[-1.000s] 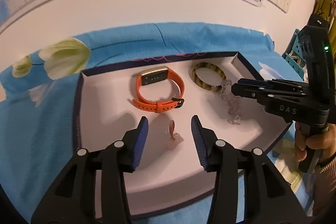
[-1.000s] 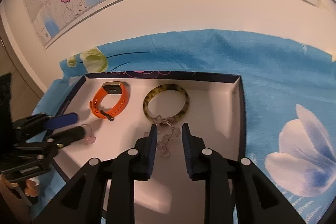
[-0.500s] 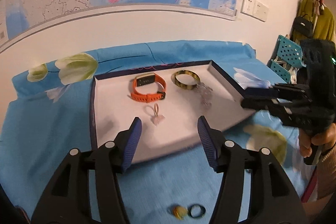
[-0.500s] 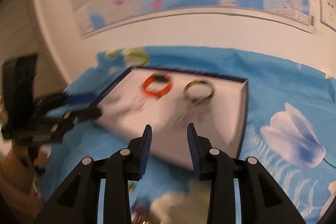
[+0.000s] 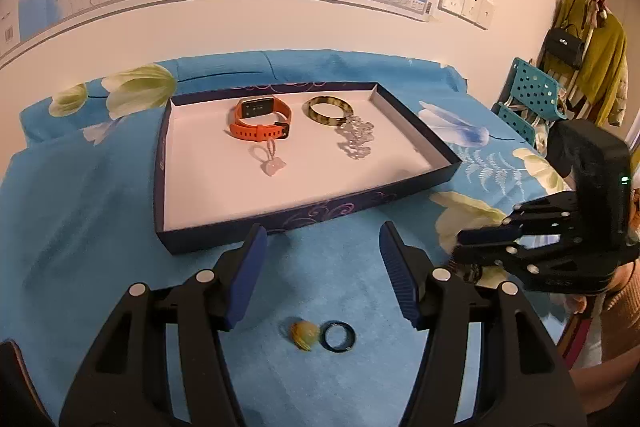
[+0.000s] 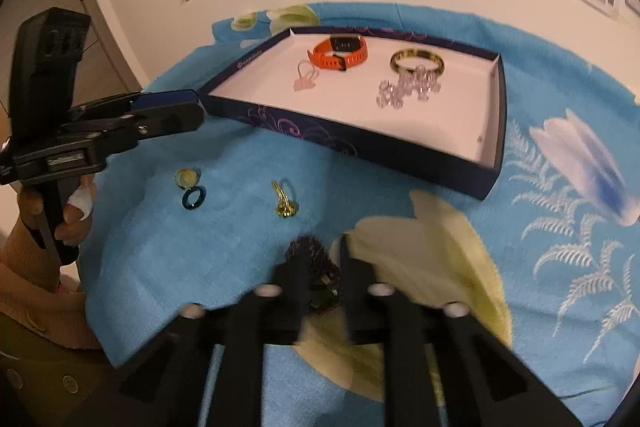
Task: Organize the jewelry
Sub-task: 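Withdraw both tools and move the right tool toward the purple beaded ring, then lift the purple lace bracelet with the right tool while the left tool reaches the black ring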
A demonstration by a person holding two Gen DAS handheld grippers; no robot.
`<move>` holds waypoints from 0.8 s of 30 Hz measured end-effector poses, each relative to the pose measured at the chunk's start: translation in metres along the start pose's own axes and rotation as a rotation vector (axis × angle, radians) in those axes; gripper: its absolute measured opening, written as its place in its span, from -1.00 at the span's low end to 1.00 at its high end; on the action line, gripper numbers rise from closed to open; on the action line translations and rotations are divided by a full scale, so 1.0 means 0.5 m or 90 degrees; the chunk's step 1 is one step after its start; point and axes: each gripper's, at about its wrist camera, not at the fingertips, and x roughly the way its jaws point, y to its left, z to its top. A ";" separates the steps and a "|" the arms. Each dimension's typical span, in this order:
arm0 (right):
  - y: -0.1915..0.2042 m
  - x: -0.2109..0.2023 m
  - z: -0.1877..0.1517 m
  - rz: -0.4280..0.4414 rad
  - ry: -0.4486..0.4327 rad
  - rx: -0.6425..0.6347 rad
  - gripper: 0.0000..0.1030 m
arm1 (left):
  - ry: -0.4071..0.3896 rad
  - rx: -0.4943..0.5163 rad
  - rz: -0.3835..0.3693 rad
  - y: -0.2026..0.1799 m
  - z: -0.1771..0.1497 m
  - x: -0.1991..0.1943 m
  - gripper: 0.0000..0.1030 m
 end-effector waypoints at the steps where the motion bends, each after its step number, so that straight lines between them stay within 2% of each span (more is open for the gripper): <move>1: -0.002 -0.004 -0.002 0.001 -0.004 0.002 -0.91 | -0.001 -0.001 -0.002 -0.002 -0.001 -0.002 0.13; 3: -0.003 -0.011 -0.003 0.014 -0.017 0.016 -0.94 | -0.002 -0.002 -0.005 -0.006 -0.004 -0.006 0.13; 12: -0.041 -0.092 0.004 0.137 -0.137 0.124 -0.95 | -0.003 -0.006 -0.020 -0.014 -0.014 -0.014 0.13; 16: -0.041 -0.105 0.008 0.134 -0.158 0.133 -0.95 | 0.000 -0.004 -0.024 -0.017 -0.022 -0.015 0.13; 24: -0.040 -0.106 0.002 0.147 -0.162 0.145 -0.95 | 0.011 0.010 -0.039 -0.018 -0.056 -0.027 0.13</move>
